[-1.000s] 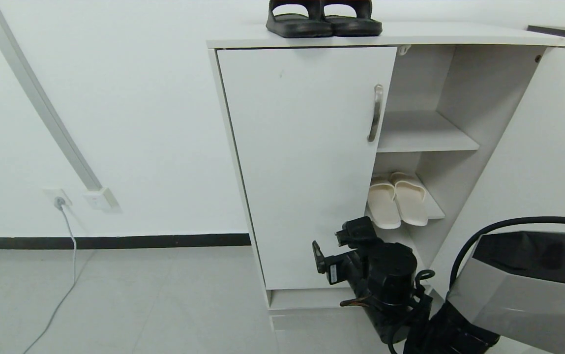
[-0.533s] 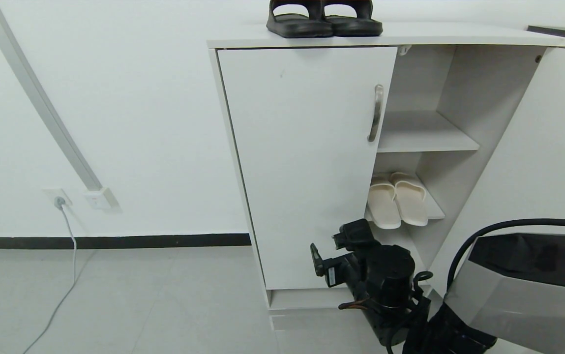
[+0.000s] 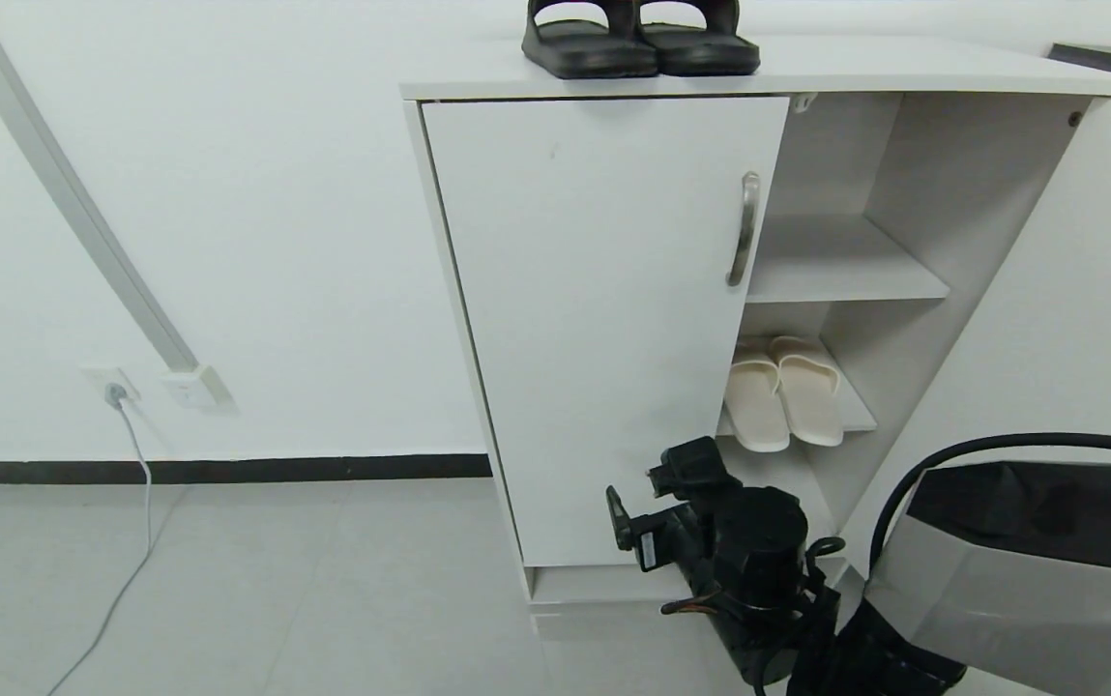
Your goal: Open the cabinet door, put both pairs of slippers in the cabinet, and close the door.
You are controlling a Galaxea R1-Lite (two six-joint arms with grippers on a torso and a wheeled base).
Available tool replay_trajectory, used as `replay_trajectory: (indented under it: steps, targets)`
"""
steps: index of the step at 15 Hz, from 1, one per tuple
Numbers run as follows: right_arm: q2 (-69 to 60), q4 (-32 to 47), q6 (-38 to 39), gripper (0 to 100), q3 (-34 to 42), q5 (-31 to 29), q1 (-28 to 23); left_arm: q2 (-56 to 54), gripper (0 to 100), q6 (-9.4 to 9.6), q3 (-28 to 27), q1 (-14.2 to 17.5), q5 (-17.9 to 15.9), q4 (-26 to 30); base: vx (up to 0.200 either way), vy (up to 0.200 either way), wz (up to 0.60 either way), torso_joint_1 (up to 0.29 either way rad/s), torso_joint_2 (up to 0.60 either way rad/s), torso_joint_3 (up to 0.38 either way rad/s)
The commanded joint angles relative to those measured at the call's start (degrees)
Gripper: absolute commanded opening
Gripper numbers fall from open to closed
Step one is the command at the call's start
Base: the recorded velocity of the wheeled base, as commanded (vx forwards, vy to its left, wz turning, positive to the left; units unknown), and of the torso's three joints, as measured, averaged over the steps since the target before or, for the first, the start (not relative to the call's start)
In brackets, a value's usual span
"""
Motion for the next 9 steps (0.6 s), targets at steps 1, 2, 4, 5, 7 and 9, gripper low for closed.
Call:
replay_trajectory:
  steps: [1,2,4,5,7,9]
  targets:
    - [0.1,-0.4,-0.1,100,0.0,0.0,0.2,0.0,0,-0.03,0.0,0.0,0.0,-0.1,0.000,0.000,0.00,0.056,-0.49,-0.383]
    - [0.1,-0.3,-0.1,100,0.0,0.0,0.2,0.0,0,-0.03,0.0,0.0,0.0,-0.2,0.000,0.000,0.00,0.041,-0.57,-0.359]
    - [0.1,-0.3,-0.1,100,0.0,0.0,0.2,0.0,0,-0.03,0.0,0.0,0.0,-0.1,0.000,0.000,0.00,0.068,-0.51,-0.354]
    - [0.1,-0.3,-0.1,100,0.0,0.0,0.2,0.0,0,-0.03,0.0,0.0,0.0,-0.1,0.000,0.000,0.00,0.110,-0.47,-0.354]
    - [0.1,-0.1,-0.1,100,-0.3,0.0,0.2,0.0,0,-0.03,0.0,0.0,0.0,-0.2,0.000,0.000,0.00,0.117,-0.46,-0.347]
    - [0.1,0.0,-0.1,100,-0.5,0.0,0.2,0.0,0,-0.03,0.0,0.0,0.0,-0.1,0.000,0.000,0.00,0.139,-0.47,-0.330]
